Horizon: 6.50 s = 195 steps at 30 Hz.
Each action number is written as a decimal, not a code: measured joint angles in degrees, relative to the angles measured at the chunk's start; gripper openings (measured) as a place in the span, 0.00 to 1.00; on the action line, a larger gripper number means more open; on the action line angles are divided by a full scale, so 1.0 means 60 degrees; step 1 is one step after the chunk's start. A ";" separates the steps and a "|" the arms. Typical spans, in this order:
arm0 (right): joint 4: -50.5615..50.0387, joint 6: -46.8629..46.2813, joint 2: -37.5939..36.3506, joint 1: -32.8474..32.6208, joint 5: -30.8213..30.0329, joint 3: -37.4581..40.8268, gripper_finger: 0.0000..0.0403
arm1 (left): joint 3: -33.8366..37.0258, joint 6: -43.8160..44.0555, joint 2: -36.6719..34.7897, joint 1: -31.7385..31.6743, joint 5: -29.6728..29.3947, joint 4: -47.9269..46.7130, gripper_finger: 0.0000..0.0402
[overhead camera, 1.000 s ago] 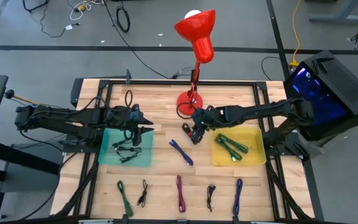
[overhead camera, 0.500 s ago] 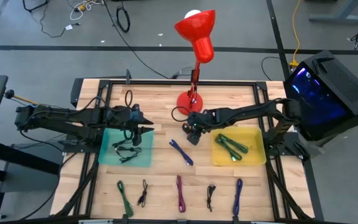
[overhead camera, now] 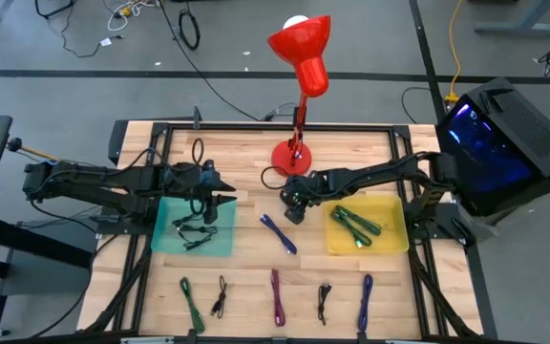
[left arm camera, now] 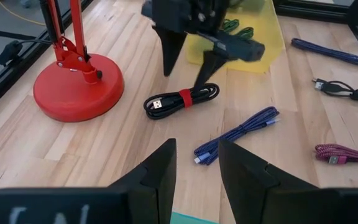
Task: Pick & Place USB Port
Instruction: Put the black charger cable into the green bin, then put the purple charger cable into the yellow bin
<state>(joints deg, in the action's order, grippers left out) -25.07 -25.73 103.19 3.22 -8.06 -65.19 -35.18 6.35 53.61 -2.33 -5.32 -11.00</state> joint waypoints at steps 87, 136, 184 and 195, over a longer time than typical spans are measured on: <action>0.4487 0.3852 -0.0927 -0.1075 0.1675 -0.2949 0.07 | 0.0044 -0.0276 0.0046 -0.0011 0.2871 0.6435 0.31; 0.0833 0.2924 -0.0910 -0.0122 -0.0635 -0.2863 0.44 | -0.0007 0.0937 -0.0858 -0.0014 0.0135 0.0383 0.15; 0.1323 0.1813 -0.0848 -0.0334 0.0535 -0.1961 0.30 | -0.0004 0.4011 -0.2508 0.0000 0.1574 -0.7124 0.42; 0.2544 0.0406 -0.0853 -0.1749 0.0587 -0.0035 0.30 | -0.0004 0.2743 -0.2519 0.0004 0.1096 -0.5144 0.43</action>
<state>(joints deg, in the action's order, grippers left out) -9.80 -23.29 98.08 -7.27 -4.55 -65.40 -35.20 22.80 38.50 -2.31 1.25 -41.87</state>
